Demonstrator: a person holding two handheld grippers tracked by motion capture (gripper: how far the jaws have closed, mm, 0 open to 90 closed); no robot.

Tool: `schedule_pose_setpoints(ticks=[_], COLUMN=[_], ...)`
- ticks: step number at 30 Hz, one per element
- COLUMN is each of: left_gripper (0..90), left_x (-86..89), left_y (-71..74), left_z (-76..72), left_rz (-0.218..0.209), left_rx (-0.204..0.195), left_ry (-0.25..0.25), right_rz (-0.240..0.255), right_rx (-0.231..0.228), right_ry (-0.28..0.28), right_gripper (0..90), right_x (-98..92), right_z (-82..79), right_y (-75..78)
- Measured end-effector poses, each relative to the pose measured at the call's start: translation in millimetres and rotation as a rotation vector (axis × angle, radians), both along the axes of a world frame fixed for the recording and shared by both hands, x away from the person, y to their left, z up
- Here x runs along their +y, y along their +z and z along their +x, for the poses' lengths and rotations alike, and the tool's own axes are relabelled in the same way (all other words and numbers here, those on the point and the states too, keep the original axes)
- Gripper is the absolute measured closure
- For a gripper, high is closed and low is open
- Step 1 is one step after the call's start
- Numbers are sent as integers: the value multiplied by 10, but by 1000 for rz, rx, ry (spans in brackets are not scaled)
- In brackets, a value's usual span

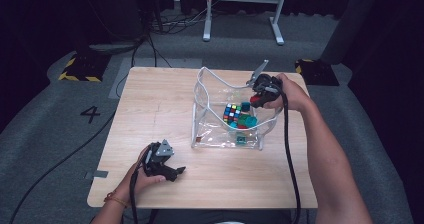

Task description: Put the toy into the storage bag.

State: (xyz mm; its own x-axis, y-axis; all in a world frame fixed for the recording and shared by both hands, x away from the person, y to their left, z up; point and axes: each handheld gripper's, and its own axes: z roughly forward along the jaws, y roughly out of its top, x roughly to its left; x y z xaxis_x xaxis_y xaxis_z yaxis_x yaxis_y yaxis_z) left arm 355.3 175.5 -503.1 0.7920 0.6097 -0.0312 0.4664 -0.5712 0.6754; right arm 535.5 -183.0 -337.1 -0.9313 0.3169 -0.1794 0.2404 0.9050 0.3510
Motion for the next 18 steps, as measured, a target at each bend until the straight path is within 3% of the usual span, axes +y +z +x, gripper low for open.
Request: schedule_pose_setpoints(ticks=[9,18], left_gripper=[103,103], left_x=[0,0], left_y=[0,0], left_z=[0,0], left_rz=[-1,-1], left_rx=[0,1], left_ry=[1,0], right_rz=[13,43], right_rx=[-5,-21], right_ry=[-51,-26], right_gripper=[675,645], right_x=[-239,-194], right_z=[22,16], right_y=[41,31])
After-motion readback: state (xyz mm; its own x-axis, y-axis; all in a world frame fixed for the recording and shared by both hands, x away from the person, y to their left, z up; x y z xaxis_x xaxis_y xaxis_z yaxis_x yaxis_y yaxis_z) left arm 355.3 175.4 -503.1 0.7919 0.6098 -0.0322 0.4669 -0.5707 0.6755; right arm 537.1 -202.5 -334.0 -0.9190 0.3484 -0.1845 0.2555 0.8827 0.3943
